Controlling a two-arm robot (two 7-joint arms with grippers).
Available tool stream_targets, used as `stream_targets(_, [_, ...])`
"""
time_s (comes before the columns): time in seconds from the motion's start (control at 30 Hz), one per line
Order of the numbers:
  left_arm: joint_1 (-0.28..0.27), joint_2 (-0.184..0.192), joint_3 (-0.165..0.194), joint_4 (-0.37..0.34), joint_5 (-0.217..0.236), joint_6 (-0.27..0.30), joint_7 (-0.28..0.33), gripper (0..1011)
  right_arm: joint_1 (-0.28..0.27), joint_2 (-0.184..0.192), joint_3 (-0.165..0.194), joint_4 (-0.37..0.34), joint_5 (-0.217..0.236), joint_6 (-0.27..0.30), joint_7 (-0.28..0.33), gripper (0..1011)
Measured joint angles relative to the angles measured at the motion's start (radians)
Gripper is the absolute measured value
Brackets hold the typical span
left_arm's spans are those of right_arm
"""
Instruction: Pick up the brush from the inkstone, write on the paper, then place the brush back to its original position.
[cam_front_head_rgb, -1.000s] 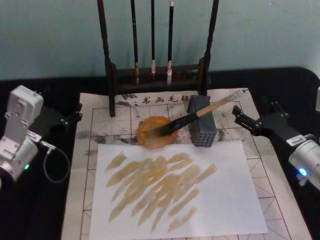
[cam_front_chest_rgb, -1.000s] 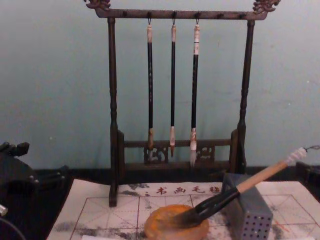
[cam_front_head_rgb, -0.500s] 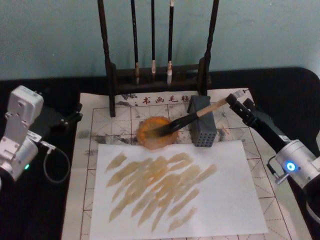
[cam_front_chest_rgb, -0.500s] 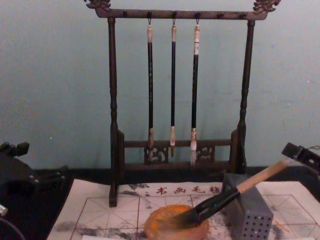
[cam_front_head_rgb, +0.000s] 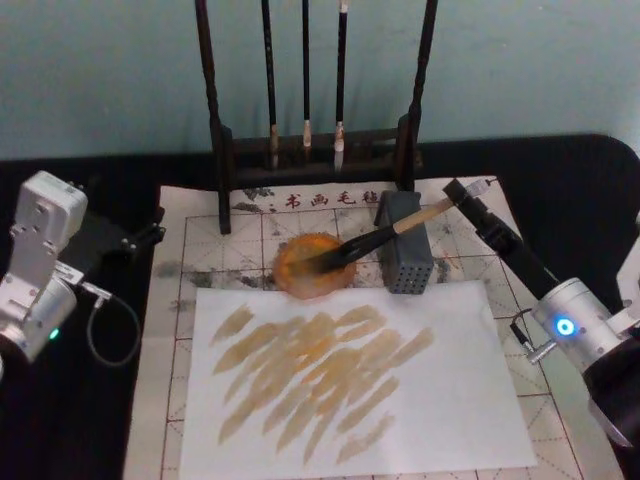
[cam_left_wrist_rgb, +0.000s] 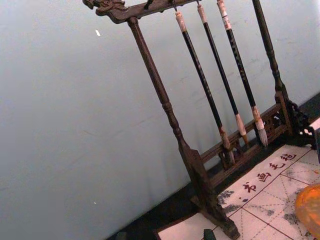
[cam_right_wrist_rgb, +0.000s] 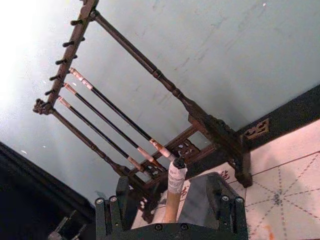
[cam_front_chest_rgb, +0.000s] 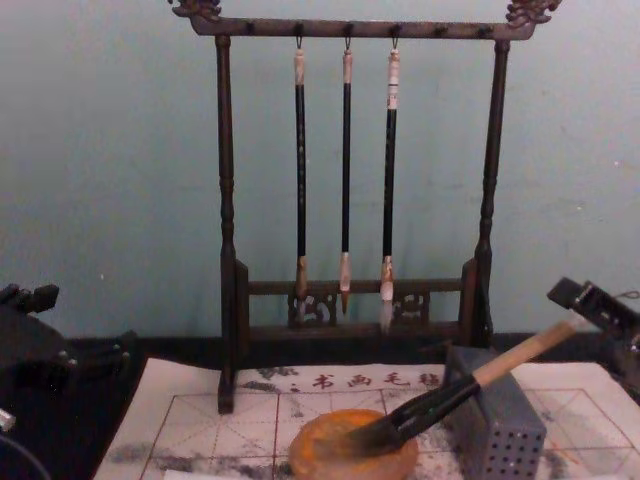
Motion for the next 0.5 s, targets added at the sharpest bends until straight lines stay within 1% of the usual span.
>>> stream_targets(0.23, [0.0,0.0,0.0,0.0,0.0,0.0,0.0,1001,0.025,-0.012,-0.017,0.041,0.032,0.004,0.011,1000])
stream_targets(0.5, [0.0,0.0,0.0,0.0,0.0,0.0,0.0,1001,0.04,-0.015,-0.034,0.066,0.056,-0.003,0.022,1000])
